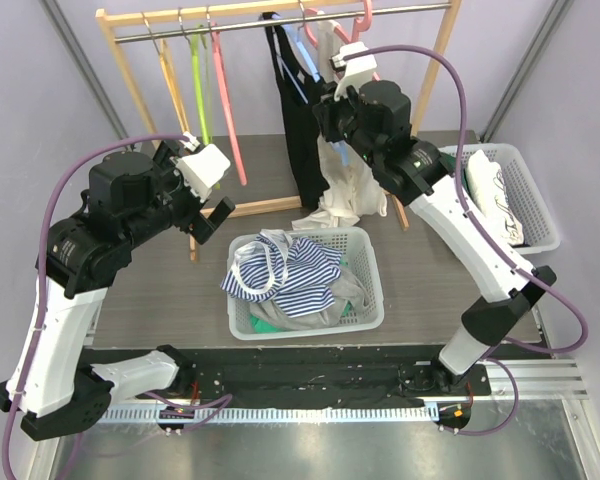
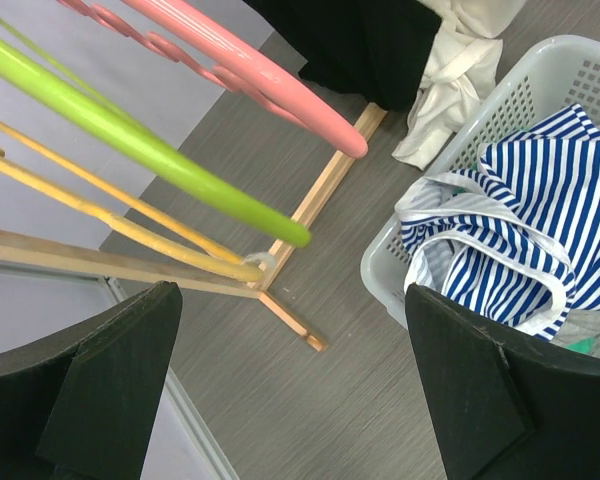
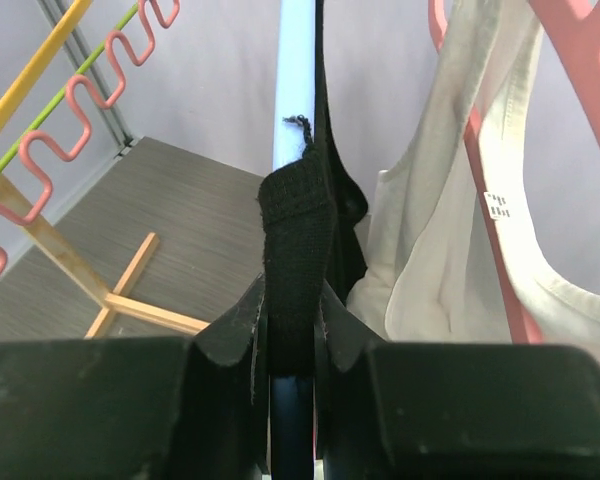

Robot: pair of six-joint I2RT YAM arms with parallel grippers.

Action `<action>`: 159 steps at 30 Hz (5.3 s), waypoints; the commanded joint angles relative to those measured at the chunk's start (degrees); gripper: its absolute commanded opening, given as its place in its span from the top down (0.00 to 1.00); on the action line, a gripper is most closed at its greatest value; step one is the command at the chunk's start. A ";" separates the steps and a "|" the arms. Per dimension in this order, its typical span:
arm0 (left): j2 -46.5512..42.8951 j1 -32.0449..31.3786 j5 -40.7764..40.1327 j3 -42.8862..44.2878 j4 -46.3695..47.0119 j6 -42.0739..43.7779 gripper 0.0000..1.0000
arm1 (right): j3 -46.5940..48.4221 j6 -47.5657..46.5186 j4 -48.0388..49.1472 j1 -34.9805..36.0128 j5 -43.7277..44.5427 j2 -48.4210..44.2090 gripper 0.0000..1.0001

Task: Remove the tank top from the hanger
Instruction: Pick up the hanger from the clothesline, then remove the tank top from the hanger.

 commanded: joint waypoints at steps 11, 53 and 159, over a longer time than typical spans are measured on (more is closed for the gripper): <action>-0.93 0.48 -0.02 0.47 1.19 1.19 0.00 | -5.45 -7.32 19.61 0.99 2.74 -9.03 0.99; -1.28 0.92 0.51 1.97 0.67 1.10 0.00 | 4.82 3.31 -2.89 0.99 -29.16 -33.55 0.99; 2.24 1.00 47.00 10.76 -13.39 7.08 0.13 | -16.69 -8.82 -26.45 1.25 -60.35 -31.62 0.99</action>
